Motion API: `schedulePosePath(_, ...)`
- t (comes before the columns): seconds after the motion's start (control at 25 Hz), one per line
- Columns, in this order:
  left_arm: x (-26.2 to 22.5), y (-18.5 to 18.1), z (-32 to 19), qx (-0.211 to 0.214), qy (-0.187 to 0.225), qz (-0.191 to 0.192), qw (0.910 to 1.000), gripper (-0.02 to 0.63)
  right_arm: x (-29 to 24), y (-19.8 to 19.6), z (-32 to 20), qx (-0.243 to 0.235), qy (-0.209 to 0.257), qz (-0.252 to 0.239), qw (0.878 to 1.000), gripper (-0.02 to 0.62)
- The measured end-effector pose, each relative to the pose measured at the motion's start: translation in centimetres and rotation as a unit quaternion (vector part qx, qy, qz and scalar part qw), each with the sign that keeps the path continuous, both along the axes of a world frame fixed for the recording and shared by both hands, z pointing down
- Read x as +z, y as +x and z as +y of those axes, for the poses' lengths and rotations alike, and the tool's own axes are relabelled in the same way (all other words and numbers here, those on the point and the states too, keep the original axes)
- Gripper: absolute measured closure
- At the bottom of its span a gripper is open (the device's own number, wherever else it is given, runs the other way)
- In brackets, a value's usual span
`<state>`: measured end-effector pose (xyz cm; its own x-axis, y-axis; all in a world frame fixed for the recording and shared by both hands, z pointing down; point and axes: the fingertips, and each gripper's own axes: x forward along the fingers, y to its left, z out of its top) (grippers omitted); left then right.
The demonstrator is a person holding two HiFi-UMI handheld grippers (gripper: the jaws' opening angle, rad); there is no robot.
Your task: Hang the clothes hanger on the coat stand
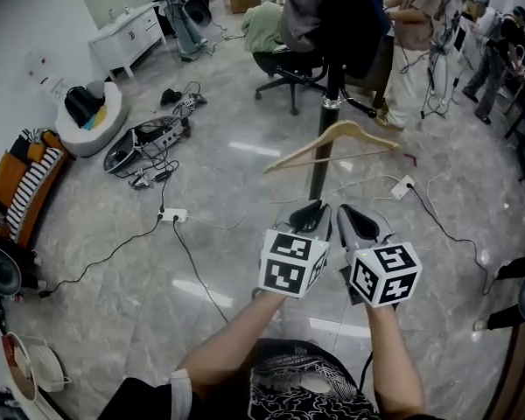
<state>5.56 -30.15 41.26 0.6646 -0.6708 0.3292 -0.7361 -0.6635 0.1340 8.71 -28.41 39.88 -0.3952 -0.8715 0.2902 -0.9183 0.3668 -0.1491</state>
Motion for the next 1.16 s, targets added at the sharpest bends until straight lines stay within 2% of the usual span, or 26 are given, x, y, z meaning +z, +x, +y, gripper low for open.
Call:
schedulePosePath(0.24,-0.8,0.5,1.8,-0.014,0.011,0.006,0.9998,0.600,-0.5,0.3,1.8,-0.017,0.009,0.003,1.000,0.595)
schedulePosePath(1.16,-1.0,0.9,3.9,-0.019,0.014,-0.007,0.9997,0.600,-0.7,0.3,3.7,-0.035,0.009,0.002,0.999,0.595)
